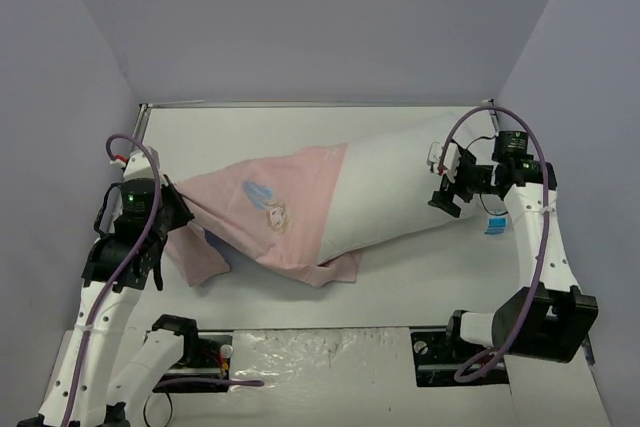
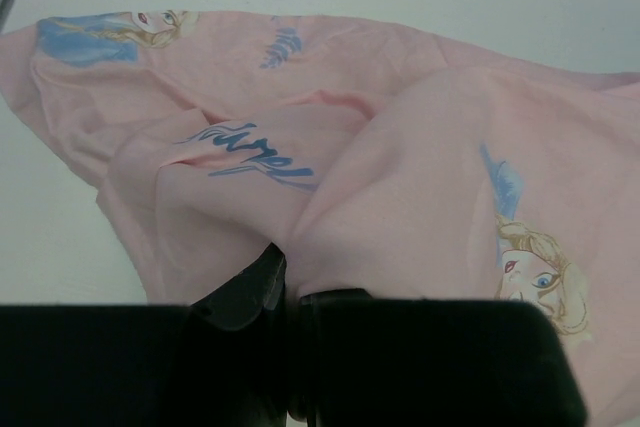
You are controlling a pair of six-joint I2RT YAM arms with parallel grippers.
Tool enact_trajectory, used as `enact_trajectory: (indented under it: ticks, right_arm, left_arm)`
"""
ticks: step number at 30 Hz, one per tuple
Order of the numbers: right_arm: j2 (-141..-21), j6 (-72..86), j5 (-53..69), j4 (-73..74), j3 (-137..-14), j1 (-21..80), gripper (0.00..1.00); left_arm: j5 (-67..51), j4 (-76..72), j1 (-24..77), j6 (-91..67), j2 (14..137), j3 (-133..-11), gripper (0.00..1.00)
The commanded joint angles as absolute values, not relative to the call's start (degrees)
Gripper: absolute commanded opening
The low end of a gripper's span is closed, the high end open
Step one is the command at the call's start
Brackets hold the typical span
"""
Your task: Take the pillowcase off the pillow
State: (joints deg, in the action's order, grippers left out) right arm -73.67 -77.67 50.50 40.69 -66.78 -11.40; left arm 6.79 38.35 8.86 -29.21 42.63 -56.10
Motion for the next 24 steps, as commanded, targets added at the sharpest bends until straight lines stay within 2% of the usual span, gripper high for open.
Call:
enact_trajectory:
  ticks: [1,3,7,9,13,15,17,18,21,22,24]
  right_arm:
    - [-73.6,-75.5,54.6,44.6,-70.9,-6.1,0.85]
    - [-73.0,-74.4,50.6,42.7,-71.1,3.3,0.9]
    - [-67.9,-61.3,31.3,28.2,-63.3,21.9,0.91]
    - [-67.8,-58.3,25.3,23.1,-59.9,29.2,0.92]
    - [-71.5,-56.6,18.3,20.0,-58.5,31.3,0.91]
    - [-73.2,-57.7,12.2,17.3,-56.1,32.2,0.85]
    - [-74.4,-58.4,7.6,15.2,-54.1,32.5,0.73]
    - [-76.3,-58.4,6.4,14.4,-53.6,32.6,0.49]
    - [-79.2,-56.5,4.0,14.2,-53.0,32.5,0.08]
    - [-79.0,-56.3,4.6,14.2,-52.7,32.3,0.02]
    - [-77.3,-55.6,7.9,14.1,-52.5,30.5,0.0]
  left_arm:
    - [3.7,33.5,8.3,-30.8,42.0,-56.4,0.02]
    - [2.7,33.3,8.3,-31.2,42.1,-56.2,0.02]
    - [1.9,32.5,8.3,-31.8,42.0,-55.5,0.02]
    - [1.8,32.4,8.3,-31.8,41.9,-55.5,0.02]
    - [1.9,33.0,8.3,-31.9,41.4,-55.7,0.02]
    - [2.2,33.4,8.3,-32.0,40.9,-55.5,0.02]
    - [2.9,33.6,8.3,-32.0,40.5,-55.5,0.02]
    - [3.5,34.1,8.3,-32.0,40.0,-55.6,0.02]
    - [7.0,35.7,8.2,-31.1,38.9,-57.0,0.02]
    - [8.0,36.0,8.2,-30.8,38.7,-57.5,0.02]
    - [11.1,37.9,8.0,-29.7,38.5,-58.6,0.02]
